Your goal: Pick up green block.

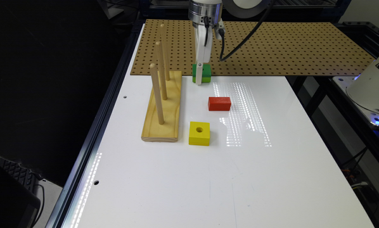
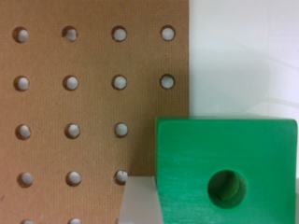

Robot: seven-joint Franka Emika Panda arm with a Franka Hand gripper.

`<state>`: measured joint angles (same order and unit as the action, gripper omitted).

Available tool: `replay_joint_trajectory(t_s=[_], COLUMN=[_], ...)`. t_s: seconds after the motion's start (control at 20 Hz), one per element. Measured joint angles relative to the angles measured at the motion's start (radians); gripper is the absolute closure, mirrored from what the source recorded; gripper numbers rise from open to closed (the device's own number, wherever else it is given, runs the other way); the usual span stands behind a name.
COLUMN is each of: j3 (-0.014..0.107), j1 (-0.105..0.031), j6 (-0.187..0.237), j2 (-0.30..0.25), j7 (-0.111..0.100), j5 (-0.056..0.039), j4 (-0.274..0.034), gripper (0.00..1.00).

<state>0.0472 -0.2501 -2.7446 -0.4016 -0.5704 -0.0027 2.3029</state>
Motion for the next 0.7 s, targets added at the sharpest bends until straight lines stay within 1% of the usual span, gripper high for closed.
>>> replay_joint_trajectory(t_s=[0.3, 0.4, 0.55, 0.7], j3=[0.000, 0.000, 0.000, 0.000], j1=[-0.001, -0.001, -0.001, -0.001], j6=[0.005, 0.022, 0.065, 0.089], j2=[0.005, 0.022, 0.058, 0.077], j7=[0.000, 0.000, 0.000, 0.000], j5=[0.0000, 0.0000, 0.0000, 0.0000], j4=[0.000, 0.000, 0.000, 0.001], gripper=[1.00, 1.00, 1.00, 1.00])
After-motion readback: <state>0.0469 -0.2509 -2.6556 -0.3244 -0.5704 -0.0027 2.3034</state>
